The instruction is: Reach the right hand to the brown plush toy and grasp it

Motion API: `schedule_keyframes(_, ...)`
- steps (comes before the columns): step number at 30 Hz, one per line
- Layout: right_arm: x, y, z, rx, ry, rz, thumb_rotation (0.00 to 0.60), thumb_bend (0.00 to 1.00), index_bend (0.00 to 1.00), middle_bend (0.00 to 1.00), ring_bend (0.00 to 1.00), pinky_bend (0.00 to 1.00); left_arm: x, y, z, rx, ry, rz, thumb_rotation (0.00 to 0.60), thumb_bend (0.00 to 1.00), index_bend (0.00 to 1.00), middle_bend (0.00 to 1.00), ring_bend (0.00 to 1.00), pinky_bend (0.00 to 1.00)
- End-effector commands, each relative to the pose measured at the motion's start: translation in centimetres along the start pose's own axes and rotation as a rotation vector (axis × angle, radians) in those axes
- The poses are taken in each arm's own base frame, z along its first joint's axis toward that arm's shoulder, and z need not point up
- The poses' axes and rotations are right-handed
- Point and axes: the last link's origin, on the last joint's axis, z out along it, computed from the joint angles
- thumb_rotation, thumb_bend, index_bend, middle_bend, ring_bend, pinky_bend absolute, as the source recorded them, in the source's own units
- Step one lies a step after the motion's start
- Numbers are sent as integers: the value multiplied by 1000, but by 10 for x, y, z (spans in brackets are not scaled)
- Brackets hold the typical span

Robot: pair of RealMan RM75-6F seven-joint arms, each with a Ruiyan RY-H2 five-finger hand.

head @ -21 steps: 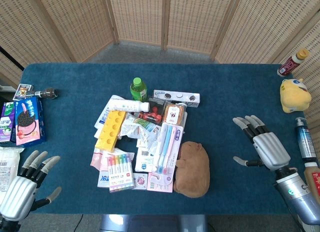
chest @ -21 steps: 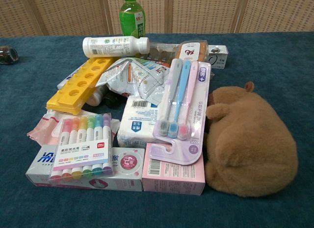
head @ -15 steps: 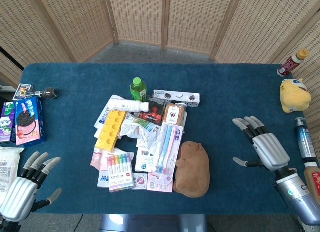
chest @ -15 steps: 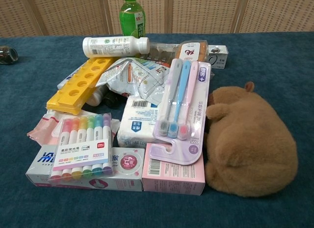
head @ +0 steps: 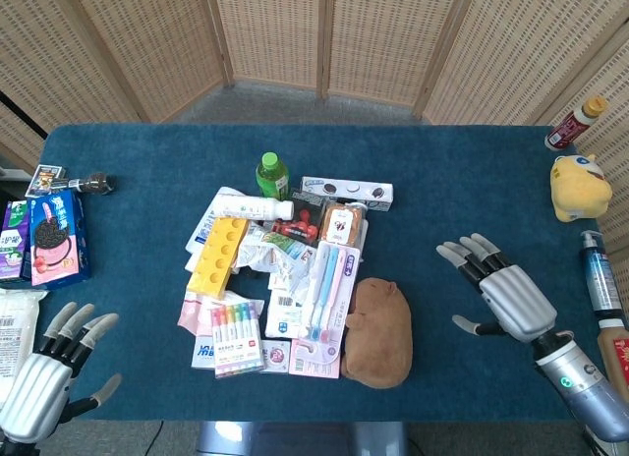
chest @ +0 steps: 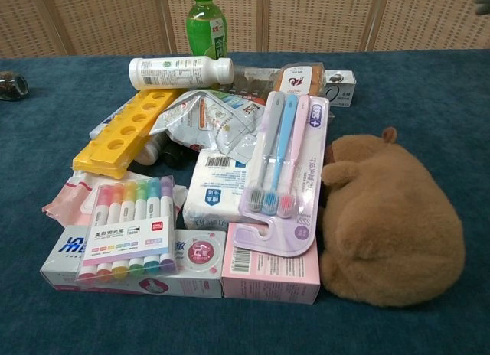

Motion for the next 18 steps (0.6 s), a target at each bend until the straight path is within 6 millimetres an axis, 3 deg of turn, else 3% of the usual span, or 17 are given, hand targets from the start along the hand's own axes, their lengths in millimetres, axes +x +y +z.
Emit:
schedule_keyframes(1, -4, -12, 6, 124, -2, -103, 594, 245, 0, 0, 0, 0, -1, 1, 2, 0, -3, 2, 600, 311, 116, 244, 118, 0)
schedule_keyframes(18, -37, -52, 35, 383, -184, -258, 600, 244, 0, 0, 0, 0, -5, -1, 9, 23, -18, -6, 600, 312, 115, 244, 118, 0)
